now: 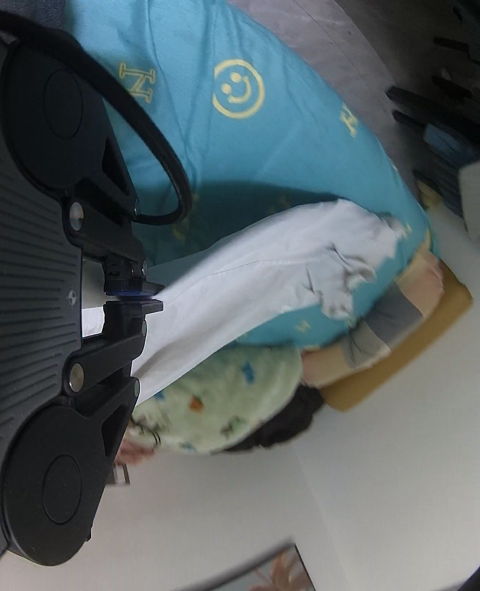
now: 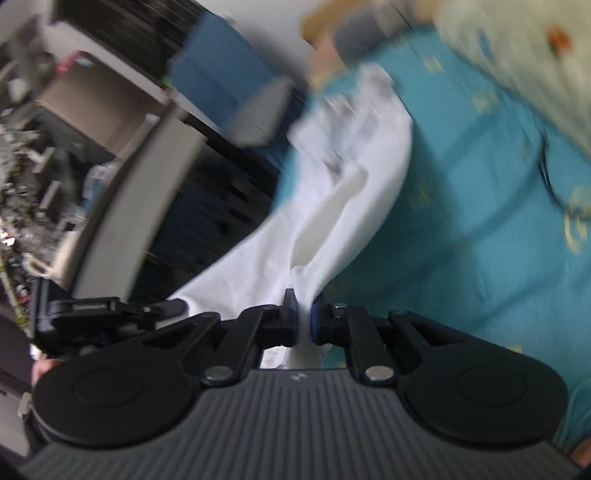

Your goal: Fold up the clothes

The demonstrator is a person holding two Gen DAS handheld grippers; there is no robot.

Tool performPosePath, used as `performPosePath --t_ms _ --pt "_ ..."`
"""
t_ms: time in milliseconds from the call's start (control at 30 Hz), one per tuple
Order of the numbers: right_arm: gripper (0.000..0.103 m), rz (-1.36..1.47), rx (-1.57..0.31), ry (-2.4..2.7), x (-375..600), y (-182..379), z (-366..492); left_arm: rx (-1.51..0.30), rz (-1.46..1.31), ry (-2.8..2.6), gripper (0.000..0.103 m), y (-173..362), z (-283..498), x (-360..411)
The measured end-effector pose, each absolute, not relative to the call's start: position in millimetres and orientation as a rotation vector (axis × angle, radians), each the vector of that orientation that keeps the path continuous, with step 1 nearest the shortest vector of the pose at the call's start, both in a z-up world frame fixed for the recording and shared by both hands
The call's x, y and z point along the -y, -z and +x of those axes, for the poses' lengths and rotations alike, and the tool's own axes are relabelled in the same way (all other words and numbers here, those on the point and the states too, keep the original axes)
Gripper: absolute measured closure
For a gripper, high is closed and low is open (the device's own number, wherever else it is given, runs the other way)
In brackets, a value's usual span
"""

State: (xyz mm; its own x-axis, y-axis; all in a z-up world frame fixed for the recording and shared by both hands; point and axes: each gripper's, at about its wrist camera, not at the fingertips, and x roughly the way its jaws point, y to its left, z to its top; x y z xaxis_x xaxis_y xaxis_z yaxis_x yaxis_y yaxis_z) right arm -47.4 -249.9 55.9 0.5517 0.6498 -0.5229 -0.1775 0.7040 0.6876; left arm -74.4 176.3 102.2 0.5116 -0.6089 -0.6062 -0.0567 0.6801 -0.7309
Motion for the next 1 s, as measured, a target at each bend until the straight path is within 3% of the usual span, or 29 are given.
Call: performPosePath --t_ms 167,433,667,1000 --pt "0.093 0.599 -0.771 -0.579 268 -91 -77 -0.984 -0.85 0.406 0.101 -110 -123 -186" --pt "0.093 0.661 -0.906 -0.541 284 -36 -134 -1.115 -0.935 0.378 0.102 -53 -168 -174" --pt "0.093 0.645 -0.798 -0.531 277 -38 -80 -1.039 -0.887 0.315 0.101 -53 -82 -182" --pt "0.093 0.503 -0.71 -0.395 251 -8 90 -0.795 -0.603 0.127 0.101 -38 68 -149"
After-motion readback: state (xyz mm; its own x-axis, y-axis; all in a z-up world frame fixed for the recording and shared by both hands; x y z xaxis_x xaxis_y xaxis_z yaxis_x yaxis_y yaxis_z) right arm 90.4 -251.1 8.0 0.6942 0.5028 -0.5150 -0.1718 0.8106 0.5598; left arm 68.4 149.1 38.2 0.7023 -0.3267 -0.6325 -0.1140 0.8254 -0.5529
